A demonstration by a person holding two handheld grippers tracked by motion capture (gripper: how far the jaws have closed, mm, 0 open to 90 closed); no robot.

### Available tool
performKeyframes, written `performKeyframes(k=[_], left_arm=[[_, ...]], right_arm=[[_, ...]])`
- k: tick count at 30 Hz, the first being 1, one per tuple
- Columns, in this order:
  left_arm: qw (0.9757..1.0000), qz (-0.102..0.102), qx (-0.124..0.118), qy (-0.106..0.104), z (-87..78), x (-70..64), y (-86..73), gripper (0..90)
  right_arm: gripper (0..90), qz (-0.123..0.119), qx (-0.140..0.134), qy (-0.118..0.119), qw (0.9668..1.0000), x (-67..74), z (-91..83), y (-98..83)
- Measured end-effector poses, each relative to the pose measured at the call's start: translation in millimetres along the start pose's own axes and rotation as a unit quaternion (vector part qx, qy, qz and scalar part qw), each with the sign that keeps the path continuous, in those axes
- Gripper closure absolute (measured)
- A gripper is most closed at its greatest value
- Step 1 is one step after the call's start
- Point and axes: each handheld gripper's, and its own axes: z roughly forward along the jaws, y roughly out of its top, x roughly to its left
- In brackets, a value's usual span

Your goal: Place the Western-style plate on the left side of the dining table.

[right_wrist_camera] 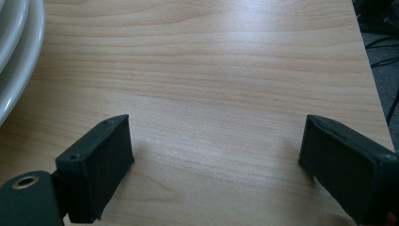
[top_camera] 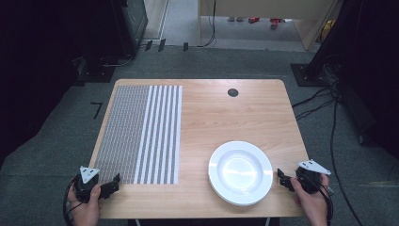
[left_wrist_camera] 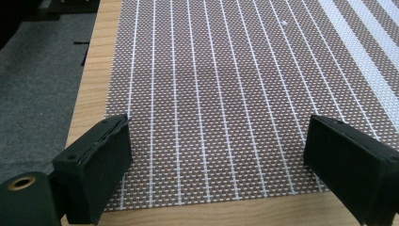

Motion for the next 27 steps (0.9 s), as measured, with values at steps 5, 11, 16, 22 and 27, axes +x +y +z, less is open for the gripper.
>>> performKeyframes(k=[5,11,16,22,27], left_arm=[[1.0,-0.006,0.001,-0.007,-0.8,2.0,0.8,8.1],[0.9994,-0.027,-0.023,0.001,-7.2,6.2,2.3,8.1],[0.9985,-0.036,-0.041,0.0,-15.7,1.9,7.5,8.1],[0.9982,-0.03,-0.046,-0.022,-20.3,-17.0,16.6,8.1],[0.9975,-0.02,-0.05,-0.046,-22.1,-35.3,24.2,8.1]], right_arm=[[10.5,0.005,-0.002,-0.001,1.0,0.2,0.6,0.8],[13.8,0.014,-0.017,-0.002,0.9998,0.5,-2.3,2.8],[13.8,0.022,-0.022,0.002,0.9995,1.1,-6.2,5.8],[13.8,0.04,-0.027,-0.015,0.9987,0.6,-10.0,9.9],[13.9,0.047,-0.038,-0.016,0.998,3.9,-14.6,14.2]])
